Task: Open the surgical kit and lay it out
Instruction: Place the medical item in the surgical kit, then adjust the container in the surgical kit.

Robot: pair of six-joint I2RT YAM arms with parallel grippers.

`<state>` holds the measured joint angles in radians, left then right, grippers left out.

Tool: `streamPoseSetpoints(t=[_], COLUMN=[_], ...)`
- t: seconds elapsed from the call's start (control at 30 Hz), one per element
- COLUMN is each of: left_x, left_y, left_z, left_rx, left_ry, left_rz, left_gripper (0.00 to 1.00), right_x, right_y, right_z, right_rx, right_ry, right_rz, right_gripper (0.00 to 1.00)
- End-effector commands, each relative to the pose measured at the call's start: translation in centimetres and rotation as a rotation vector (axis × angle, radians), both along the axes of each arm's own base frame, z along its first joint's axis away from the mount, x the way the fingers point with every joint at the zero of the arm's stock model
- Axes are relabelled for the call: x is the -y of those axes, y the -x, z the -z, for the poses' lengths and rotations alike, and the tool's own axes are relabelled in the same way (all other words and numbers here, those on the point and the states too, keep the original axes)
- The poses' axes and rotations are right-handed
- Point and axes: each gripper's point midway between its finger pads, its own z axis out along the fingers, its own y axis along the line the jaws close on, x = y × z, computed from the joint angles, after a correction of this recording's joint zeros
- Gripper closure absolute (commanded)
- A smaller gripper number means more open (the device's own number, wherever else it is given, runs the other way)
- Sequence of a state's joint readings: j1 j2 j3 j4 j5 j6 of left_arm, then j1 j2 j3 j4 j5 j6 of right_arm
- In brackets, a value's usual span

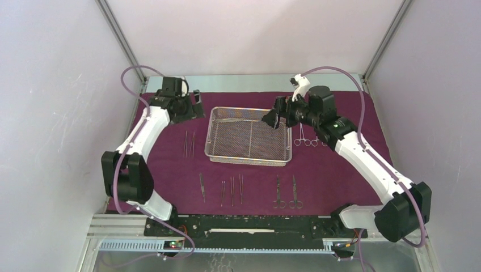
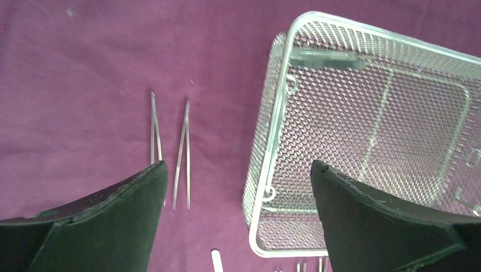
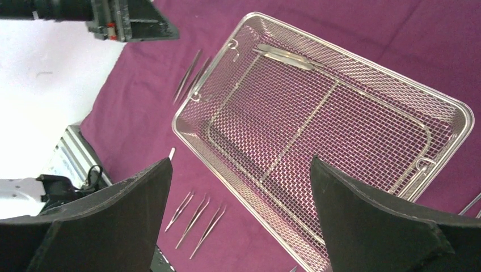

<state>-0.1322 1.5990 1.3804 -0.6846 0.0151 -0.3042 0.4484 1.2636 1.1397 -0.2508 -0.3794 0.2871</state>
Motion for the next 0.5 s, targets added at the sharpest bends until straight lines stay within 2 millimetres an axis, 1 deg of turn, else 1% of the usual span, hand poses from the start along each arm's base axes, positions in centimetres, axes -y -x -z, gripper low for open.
streamPoseSetpoints(t=[0.0, 0.07, 0.27, 0.33, 0.47], left_x=[2.5, 3.1, 4.0, 4.6, 4.7], left_y=[1.5, 2.4, 4.8, 5.4, 6.2], left_z=[-0.5, -0.5, 1.5, 2.3, 3.7], left_rx=[0.045, 0.06, 0.052, 0.048, 0.032], left_ry=[0.179, 0.235, 0.346, 0.393, 0.407], left_rz=[-0.022, -0.037, -0.1, -0.114, -0.144], left_gripper=[0.0, 0.0, 0.0, 0.0, 0.0], right_x=[-0.4, -0.8, -1.9, -2.5, -3.8], right_y=[-1.5, -2.0, -3.6, -4.3, -5.6], right_z=[0.2, 0.5, 2.2, 2.9, 4.6], right_rx=[0.051, 0.059, 0.052, 0.05, 0.038], right_ry=[0.034, 0.066, 0.128, 0.15, 0.215], right_rz=[0.014, 0.02, 0.044, 0.053, 0.065], right_gripper=[0.0, 0.0, 0.0, 0.01, 0.03])
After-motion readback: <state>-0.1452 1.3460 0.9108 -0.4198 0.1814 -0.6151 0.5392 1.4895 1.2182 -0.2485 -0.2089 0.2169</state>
